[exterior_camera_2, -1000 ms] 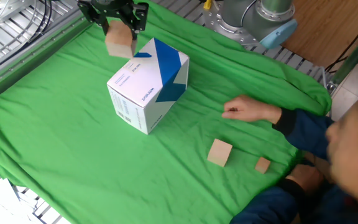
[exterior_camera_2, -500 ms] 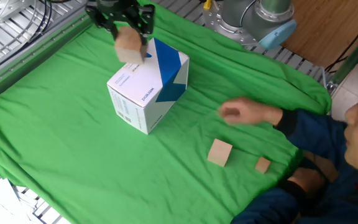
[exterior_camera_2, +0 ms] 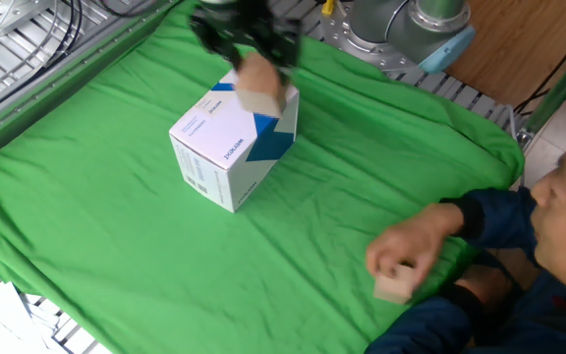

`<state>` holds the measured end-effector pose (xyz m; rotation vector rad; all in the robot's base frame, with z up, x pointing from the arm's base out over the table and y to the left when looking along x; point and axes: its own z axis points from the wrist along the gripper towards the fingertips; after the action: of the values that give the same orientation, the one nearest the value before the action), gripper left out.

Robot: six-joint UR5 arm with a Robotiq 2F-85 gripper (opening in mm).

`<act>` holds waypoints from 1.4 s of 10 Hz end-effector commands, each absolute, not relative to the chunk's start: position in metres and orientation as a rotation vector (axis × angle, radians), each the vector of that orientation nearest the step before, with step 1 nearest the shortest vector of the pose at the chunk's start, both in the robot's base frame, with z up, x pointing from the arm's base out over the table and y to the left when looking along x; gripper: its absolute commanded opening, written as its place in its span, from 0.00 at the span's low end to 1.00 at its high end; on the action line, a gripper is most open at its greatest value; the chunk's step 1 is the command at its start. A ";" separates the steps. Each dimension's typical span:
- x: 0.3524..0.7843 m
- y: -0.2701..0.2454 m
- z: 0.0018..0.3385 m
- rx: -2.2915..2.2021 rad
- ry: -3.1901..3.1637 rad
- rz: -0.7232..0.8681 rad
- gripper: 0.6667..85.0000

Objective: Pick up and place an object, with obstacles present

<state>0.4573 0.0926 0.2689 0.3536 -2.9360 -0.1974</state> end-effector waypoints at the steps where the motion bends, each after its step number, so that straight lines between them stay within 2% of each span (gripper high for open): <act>1: 0.479 0.143 0.233 0.302 -2.947 -0.189 0.01; 5: 0.496 0.160 0.187 0.254 -2.950 -0.225 0.01; 6: 0.495 0.150 0.181 0.269 -2.954 -0.152 0.01; 8: 0.495 0.124 0.201 0.307 -2.935 -0.067 0.01; 11: 0.497 0.099 0.204 0.444 -2.911 0.055 0.01; 12: 0.496 0.102 0.203 0.490 -2.903 0.034 0.01; 14: 0.493 0.132 0.204 0.424 -2.915 -0.131 0.01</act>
<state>0.4945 0.1147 0.2014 0.4235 -2.9166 -0.0279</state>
